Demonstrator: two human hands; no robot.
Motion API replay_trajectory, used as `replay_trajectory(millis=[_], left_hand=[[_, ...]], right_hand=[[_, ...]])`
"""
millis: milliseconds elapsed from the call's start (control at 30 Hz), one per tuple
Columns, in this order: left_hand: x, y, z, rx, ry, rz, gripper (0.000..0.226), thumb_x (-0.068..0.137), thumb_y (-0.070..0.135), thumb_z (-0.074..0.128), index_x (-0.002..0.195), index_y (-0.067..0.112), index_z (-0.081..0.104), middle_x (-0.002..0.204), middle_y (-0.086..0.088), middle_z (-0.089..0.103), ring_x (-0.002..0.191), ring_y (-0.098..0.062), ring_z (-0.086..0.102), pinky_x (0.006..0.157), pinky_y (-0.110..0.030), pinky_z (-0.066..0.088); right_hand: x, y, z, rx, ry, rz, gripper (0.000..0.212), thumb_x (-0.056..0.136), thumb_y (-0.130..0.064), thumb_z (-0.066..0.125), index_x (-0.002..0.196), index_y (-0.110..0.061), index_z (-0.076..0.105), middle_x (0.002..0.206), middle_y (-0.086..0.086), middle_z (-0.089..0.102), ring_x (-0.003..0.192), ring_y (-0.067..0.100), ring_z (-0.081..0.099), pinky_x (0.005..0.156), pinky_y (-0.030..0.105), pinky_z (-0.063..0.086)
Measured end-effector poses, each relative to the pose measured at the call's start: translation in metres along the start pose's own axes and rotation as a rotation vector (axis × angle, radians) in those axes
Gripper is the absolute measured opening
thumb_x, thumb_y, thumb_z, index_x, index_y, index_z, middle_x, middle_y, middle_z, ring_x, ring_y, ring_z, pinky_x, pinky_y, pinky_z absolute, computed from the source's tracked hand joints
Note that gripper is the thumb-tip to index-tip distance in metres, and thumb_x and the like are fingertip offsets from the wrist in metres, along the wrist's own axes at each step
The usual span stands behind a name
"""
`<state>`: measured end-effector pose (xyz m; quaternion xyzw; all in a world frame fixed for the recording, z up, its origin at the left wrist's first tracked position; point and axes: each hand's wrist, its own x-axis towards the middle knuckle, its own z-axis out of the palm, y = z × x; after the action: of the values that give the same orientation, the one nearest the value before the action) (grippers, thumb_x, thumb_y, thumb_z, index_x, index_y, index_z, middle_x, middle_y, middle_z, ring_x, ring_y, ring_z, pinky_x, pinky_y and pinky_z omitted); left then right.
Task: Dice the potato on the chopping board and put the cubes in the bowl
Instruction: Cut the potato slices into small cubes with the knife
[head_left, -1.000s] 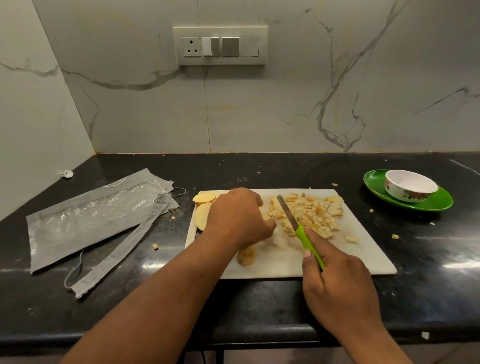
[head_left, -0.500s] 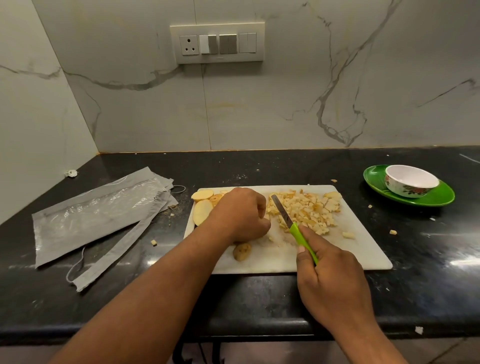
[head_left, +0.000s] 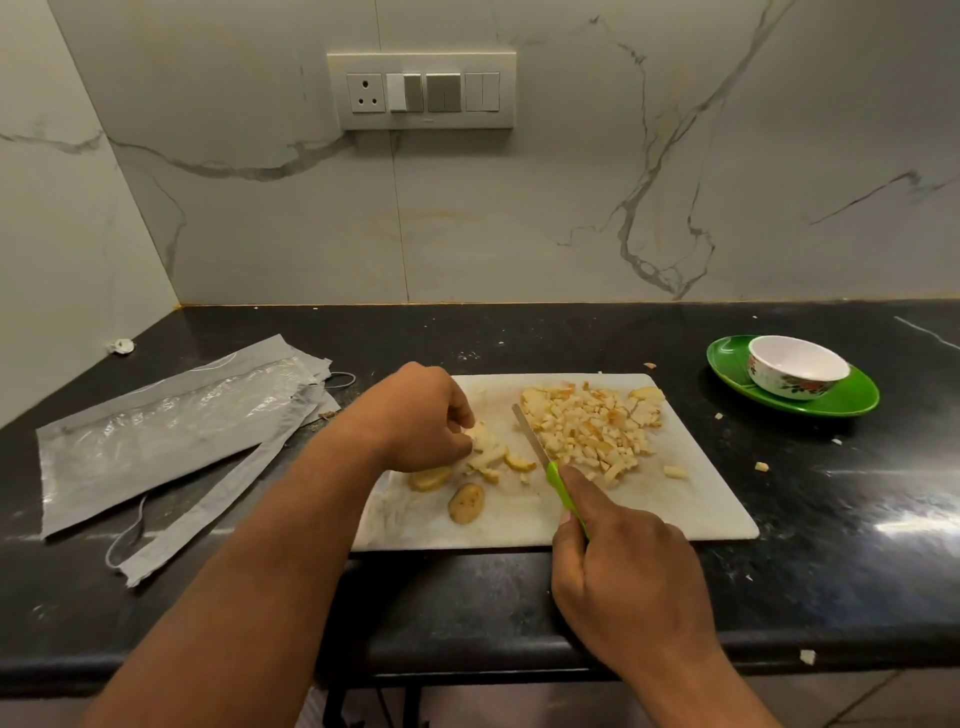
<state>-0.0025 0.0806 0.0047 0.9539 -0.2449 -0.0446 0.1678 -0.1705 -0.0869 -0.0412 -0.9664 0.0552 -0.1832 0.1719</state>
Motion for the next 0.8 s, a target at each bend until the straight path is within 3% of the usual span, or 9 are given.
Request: replay_trajectory(millis=[100,200,333,467,533,667,800], left_hand=[[0.003,0.005,0.005,0.060,-0.013,-0.018,0.038,0.092,0.034,0.073,0.128,0.022,0.073,0.118,0.004,0.074,0.096,-0.011,0.067,0.091,-0.030,0.059],[0.005,0.007,0.009,0.085,0.006,-0.011,0.039,0.094,0.034,0.068,0.132,0.024,0.070,0.123,0.003,0.072,0.100,-0.014,0.067,0.091,-0.031,0.059],[0.005,0.008,0.011,0.035,-0.021,0.034,0.034,0.097,0.027,0.065,0.130,0.031,0.070,0.117,0.008,0.067,0.095,-0.009,0.060,0.083,-0.023,0.050],[0.002,0.004,0.008,-0.092,-0.045,0.063,0.037,0.098,0.017,0.065,0.131,0.035,0.069,0.112,0.015,0.064,0.091,-0.002,0.061,0.088,-0.024,0.054],[0.001,0.004,0.007,-0.109,-0.061,0.069,0.039,0.096,0.030,0.072,0.134,0.036,0.066,0.119,0.014,0.065,0.094,-0.002,0.061,0.090,-0.025,0.053],[0.002,0.011,0.015,-0.048,-0.089,0.055,0.067,0.075,0.063,0.082,0.135,0.039,0.065,0.131,0.012,0.062,0.111,-0.010,0.059,0.093,-0.029,0.050],[0.004,0.014,0.023,-0.120,-0.050,0.105,0.053,0.077,0.055,0.085,0.125,0.040,0.069,0.128,0.012,0.065,0.108,-0.004,0.056,0.091,-0.026,0.047]], right_hand=[[-0.002,-0.001,0.000,-0.014,0.022,0.004,0.051,0.095,-0.037,0.048,0.145,-0.030,0.052,0.055,-0.011,0.040,0.047,0.011,0.035,0.048,0.020,0.020],[0.000,0.000,-0.001,0.043,0.028,0.012,0.052,0.099,-0.039,0.041,0.151,-0.035,0.041,0.069,-0.007,0.059,0.058,0.013,0.041,0.055,0.028,0.029],[0.003,0.000,-0.002,0.098,0.014,0.032,0.053,0.100,-0.040,0.038,0.152,-0.037,0.037,0.077,-0.008,0.061,0.066,0.011,0.045,0.064,0.031,0.033],[0.004,0.000,0.000,0.121,-0.011,0.034,0.053,0.101,-0.041,0.035,0.154,-0.039,0.033,0.072,-0.011,0.056,0.066,0.007,0.051,0.061,0.026,0.034],[0.005,0.002,0.000,0.132,-0.007,0.032,0.053,0.100,-0.042,0.035,0.153,-0.039,0.034,0.073,-0.010,0.059,0.066,0.006,0.052,0.061,0.026,0.036],[0.005,0.003,0.001,0.133,0.020,0.029,0.053,0.101,-0.042,0.036,0.153,-0.039,0.034,0.083,-0.010,0.065,0.069,0.010,0.050,0.065,0.028,0.035],[0.005,0.003,0.001,0.165,0.021,0.040,0.052,0.101,-0.042,0.036,0.153,-0.038,0.034,0.079,-0.009,0.063,0.070,0.008,0.053,0.063,0.025,0.037]])
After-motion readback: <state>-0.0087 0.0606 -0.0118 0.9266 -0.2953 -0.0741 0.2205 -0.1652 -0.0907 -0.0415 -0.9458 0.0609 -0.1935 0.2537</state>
